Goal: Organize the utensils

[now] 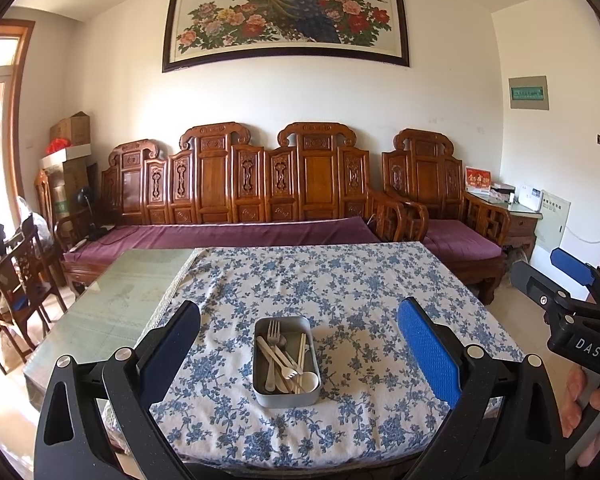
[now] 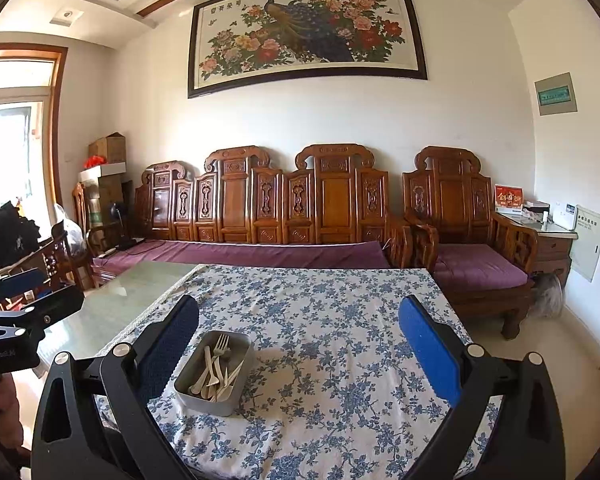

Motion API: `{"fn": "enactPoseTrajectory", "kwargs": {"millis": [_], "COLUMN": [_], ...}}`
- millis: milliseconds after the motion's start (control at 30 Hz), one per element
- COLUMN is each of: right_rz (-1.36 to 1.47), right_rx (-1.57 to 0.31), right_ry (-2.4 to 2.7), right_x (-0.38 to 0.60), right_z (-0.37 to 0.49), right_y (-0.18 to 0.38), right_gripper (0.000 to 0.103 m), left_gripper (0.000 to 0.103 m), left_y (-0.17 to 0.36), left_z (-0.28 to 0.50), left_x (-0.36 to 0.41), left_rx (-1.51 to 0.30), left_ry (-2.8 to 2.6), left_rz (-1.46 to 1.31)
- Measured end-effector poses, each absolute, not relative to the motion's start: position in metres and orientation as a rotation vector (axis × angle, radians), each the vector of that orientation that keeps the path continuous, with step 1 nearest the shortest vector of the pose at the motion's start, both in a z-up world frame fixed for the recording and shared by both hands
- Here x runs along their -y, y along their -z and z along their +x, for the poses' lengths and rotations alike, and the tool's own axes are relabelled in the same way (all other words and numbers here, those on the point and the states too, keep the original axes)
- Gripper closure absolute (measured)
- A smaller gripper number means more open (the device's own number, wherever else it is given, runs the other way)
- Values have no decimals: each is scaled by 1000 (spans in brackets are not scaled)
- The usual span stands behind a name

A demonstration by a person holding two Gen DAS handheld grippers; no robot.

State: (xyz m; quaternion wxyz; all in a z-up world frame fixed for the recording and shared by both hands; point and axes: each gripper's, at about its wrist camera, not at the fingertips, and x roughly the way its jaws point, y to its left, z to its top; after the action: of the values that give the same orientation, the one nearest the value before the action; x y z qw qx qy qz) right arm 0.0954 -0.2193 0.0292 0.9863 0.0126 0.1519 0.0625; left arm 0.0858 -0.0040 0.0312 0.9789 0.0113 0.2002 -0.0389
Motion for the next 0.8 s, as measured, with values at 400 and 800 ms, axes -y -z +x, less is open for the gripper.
{"fn": "enactPoseTrajectory", "kwargs": {"millis": [400,800], "right_rz": [26,26], "right_rx": [-304,-302], "right_ry": [-129,-129], "right_x": [219,219], "right_z": [96,96], "right_y": [-30,-30], "right_gripper": [2,2], "left_gripper": [8,8], "left_y": [-31,-31], "left_z": [84,83], "left_x": [5,5], "left_rx": [-398,-395], "left_ry": [81,80], "left_rz": [24,25]}}
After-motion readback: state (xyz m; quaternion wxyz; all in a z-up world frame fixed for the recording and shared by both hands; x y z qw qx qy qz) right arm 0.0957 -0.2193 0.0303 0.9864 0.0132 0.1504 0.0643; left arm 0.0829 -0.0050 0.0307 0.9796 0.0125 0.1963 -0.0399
